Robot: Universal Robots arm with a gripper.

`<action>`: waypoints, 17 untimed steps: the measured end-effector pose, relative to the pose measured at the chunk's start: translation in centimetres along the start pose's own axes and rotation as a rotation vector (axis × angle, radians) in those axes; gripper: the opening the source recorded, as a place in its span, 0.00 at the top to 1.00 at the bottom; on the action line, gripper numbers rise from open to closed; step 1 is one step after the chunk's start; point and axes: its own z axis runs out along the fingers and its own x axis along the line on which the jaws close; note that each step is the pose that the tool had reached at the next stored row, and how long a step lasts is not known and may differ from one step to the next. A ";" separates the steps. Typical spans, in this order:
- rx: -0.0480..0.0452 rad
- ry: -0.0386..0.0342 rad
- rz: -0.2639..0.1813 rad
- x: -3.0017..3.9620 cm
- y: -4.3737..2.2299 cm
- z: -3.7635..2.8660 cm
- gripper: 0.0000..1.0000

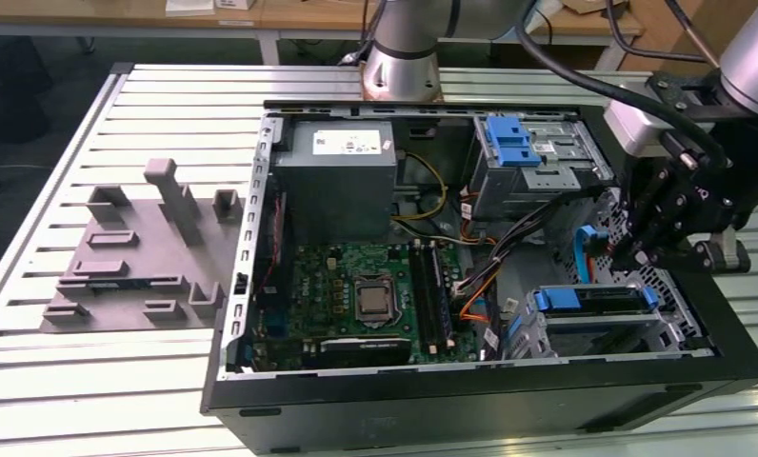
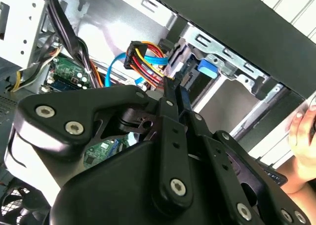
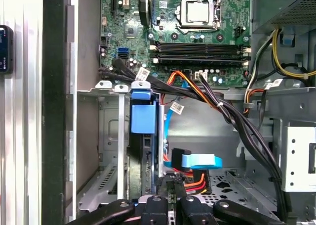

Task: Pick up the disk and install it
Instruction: 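Insert the first disk wire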

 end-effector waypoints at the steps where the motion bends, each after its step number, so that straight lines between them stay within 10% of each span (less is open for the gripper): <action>1: 0.0000 0.0000 0.000 0.20 0.02 0.02 0.84; 17: -0.0068 0.0003 0.029 0.84 0.11 0.78 0.84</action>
